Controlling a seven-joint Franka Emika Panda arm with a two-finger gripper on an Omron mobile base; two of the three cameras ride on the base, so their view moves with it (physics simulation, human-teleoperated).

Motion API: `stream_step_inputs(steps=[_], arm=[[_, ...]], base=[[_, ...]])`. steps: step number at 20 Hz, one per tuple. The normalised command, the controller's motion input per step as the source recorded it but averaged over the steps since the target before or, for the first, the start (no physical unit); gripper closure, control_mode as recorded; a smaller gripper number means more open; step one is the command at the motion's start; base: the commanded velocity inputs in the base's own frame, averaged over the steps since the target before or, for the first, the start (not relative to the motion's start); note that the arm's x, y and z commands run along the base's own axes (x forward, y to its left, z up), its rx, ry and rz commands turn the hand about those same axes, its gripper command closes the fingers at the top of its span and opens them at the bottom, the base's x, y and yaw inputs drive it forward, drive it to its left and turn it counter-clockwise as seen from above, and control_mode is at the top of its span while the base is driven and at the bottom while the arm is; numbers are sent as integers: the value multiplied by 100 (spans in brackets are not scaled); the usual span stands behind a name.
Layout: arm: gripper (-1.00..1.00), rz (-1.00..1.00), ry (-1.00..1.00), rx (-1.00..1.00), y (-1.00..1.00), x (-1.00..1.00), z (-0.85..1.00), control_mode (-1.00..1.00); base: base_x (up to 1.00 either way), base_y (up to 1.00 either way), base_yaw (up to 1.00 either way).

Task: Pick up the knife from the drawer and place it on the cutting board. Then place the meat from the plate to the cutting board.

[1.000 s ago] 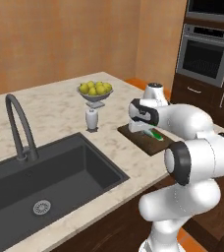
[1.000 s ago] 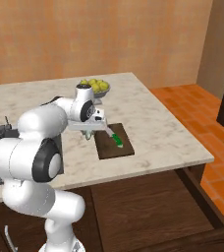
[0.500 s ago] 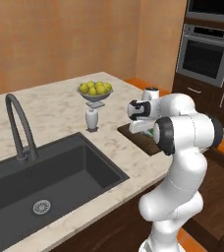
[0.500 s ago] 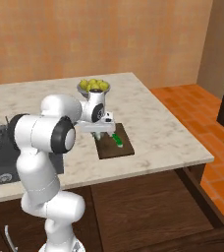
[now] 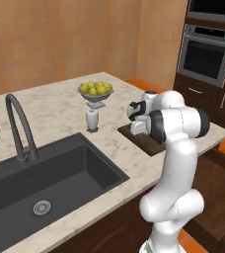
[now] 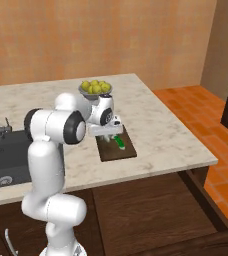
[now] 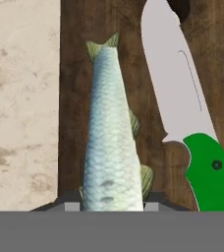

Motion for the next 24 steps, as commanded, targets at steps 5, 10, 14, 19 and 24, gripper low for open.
stream_step_inputs(steps=[5,10,14,19,24], arm=[[-100,5,0,0,-2,17,-23,-100],[-100,0,-1,0,-1,0,17,-100],[-100,0,-1,0,0,-11,49,-100],[-100,0,-8,0,0,-65,46,-100],[-100,0,-24,-1,6,-90,25,-100]], base=[[0,0,0],[0,0,0],[0,0,0],[0,0,0],[0,0,0]])
